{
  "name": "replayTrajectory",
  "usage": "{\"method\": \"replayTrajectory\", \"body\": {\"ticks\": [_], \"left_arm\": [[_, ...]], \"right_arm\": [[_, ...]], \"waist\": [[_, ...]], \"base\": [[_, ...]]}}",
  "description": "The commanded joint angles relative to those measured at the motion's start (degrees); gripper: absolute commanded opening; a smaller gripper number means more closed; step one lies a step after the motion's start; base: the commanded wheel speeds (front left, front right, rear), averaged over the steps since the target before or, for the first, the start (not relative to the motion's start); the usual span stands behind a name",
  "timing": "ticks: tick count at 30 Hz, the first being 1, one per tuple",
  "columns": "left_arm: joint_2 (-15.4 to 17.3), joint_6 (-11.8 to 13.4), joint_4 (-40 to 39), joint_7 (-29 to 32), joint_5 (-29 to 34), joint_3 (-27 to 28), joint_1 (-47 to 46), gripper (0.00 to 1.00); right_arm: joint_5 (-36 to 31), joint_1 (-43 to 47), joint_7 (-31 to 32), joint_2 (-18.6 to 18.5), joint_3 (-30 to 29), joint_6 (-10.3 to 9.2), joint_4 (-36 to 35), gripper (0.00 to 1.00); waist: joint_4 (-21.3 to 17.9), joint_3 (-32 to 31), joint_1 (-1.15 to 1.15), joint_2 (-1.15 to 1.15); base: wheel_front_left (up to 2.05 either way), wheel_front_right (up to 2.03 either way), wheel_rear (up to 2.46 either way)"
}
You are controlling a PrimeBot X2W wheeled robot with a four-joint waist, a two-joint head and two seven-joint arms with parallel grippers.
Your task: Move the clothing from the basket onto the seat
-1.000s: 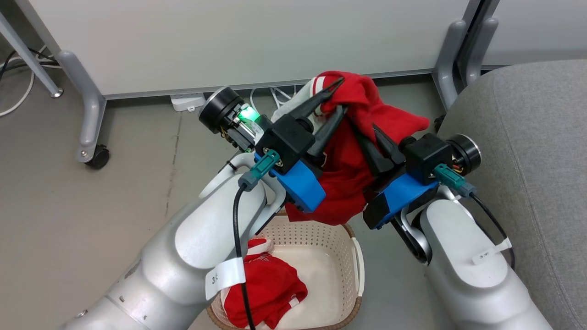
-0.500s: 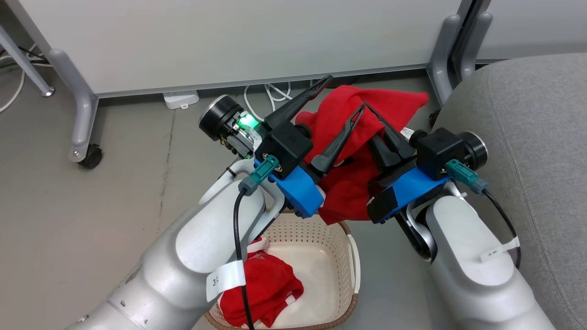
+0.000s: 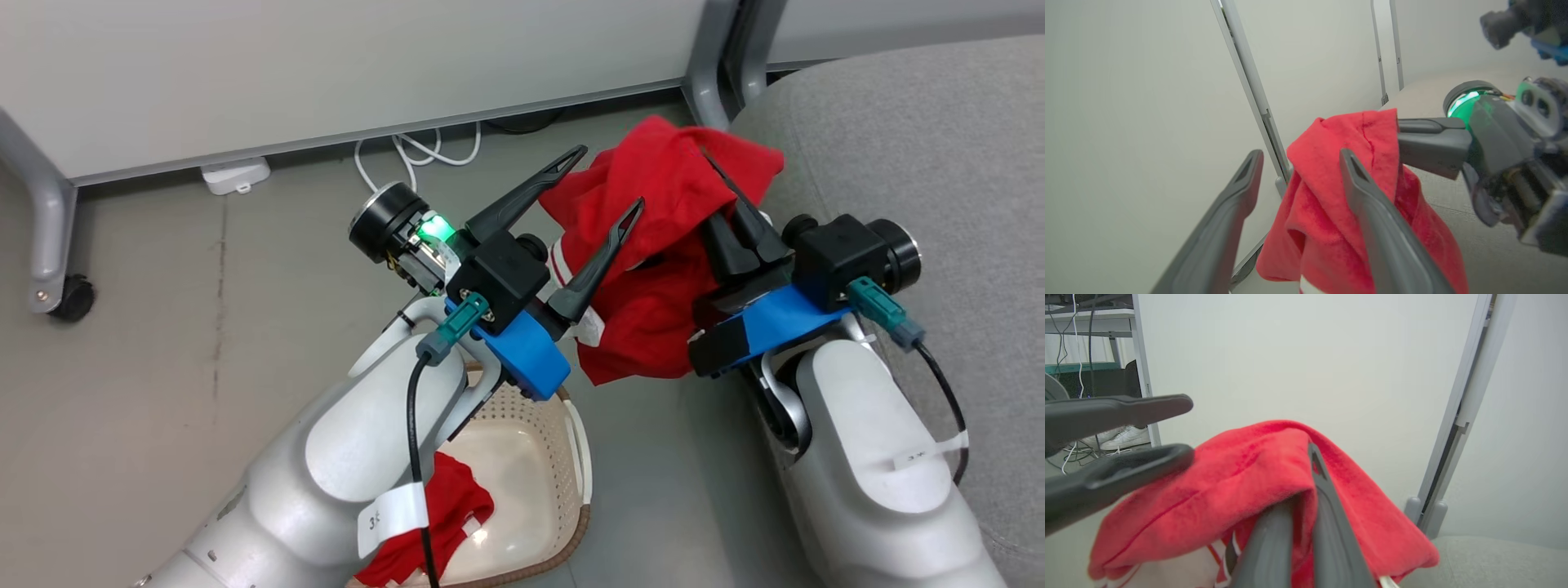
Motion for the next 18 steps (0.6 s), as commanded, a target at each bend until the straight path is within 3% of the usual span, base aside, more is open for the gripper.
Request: {"method": "replayTrajectory", "body": {"ticks": [1, 18], "left_arm": [[0.46, 0.06, -0.28, -0.15, 0.34, 0.37, 0.41, 1.0], [0.54, -0.76, 0.51, -0.15, 1.47, -2.37, 0.36, 1.0]], "right_arm": [[-0.69, 1.15, -0.21, -0.1, -0.85, 0.01, -0.67, 0.0], [-3.05, 6.2, -0.21, -0.07, -12.78, 0.01, -8.89, 0.0]], "waist": [[-1.62, 0.94, 0.0, 0.0], [-11.98, 5.11, 0.0, 0.0]], "base": [[0.0, 0.0, 0.0], [0.0, 0.0, 0.0]]}}
